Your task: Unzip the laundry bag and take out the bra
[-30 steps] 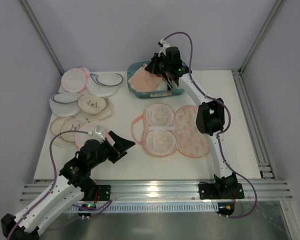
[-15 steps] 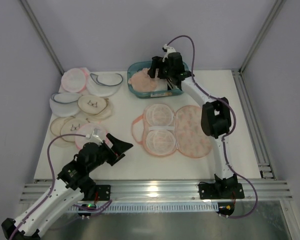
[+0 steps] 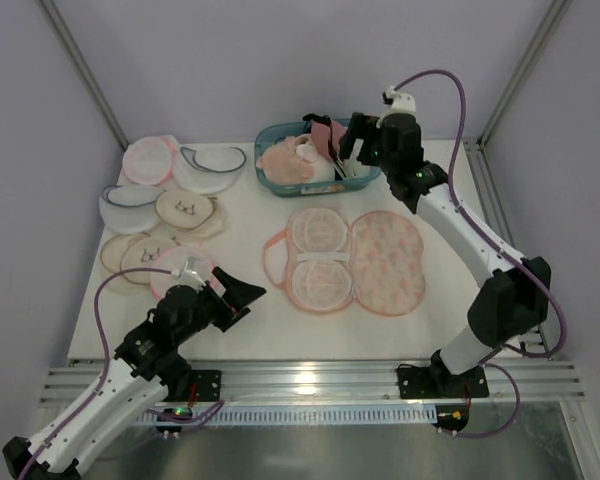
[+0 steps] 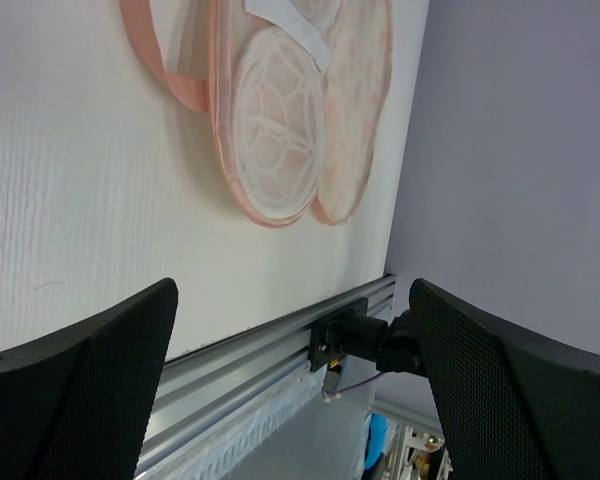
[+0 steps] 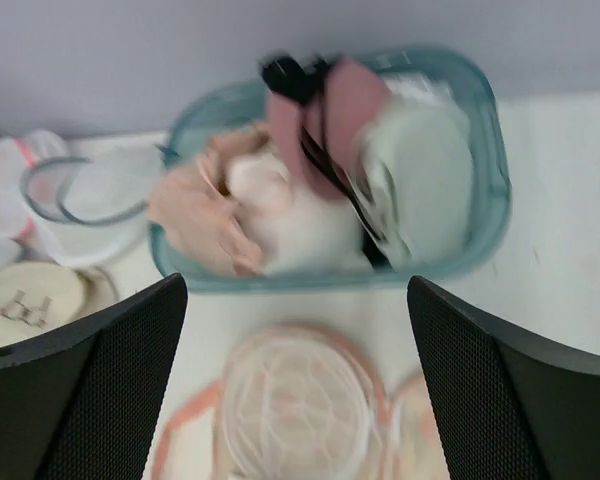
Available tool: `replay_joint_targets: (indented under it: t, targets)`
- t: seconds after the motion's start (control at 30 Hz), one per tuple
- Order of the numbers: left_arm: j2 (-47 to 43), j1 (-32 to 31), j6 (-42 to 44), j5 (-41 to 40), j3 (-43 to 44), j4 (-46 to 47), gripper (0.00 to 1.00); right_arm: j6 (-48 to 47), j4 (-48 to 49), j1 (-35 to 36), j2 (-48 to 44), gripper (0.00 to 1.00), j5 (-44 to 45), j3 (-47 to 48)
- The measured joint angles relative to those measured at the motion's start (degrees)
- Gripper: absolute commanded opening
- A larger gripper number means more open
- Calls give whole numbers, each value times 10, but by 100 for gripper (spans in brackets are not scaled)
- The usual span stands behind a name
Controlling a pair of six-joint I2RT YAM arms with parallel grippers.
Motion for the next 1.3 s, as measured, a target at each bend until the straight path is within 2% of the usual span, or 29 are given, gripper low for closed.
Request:
replay_joint_targets:
  t: [0.1, 0.23, 0.3, 0.4, 0.63, 0.87, 0.93, 1.03, 1.07, 1.3]
  targets:
    - [0, 0, 0, 0, 0, 0, 99, 44, -16, 0, -94, 89, 57, -166]
    - [3, 0, 1, 0, 0, 1, 100, 118, -65, -3, -165, 83, 101, -360]
    - [8, 0, 2, 0, 0, 1, 99, 150, -85, -3, -192, 78, 114, -434]
    - [16, 0, 4, 0, 0, 1, 100, 191, -126, -3, -232, 76, 148, -503]
    - [21, 0, 3, 1, 0, 1, 99, 234, -139, -39, -250, 74, 210, -532]
    - [8, 0, 0, 3, 0, 0, 99, 247, -126, -77, -228, 63, 205, -591]
    - [8, 0, 0, 3, 0, 0, 99, 249, -125, -78, -226, 53, 205, -592]
    - [9, 0, -1, 3, 0, 1, 99, 252, -115, -80, -226, 22, 202, -592]
    - [9, 0, -1, 3, 0, 1, 99, 252, -112, -81, -226, 6, 201, -592]
    - [10, 0, 0, 3, 0, 1, 99, 256, -103, -87, -217, 4, 195, -592]
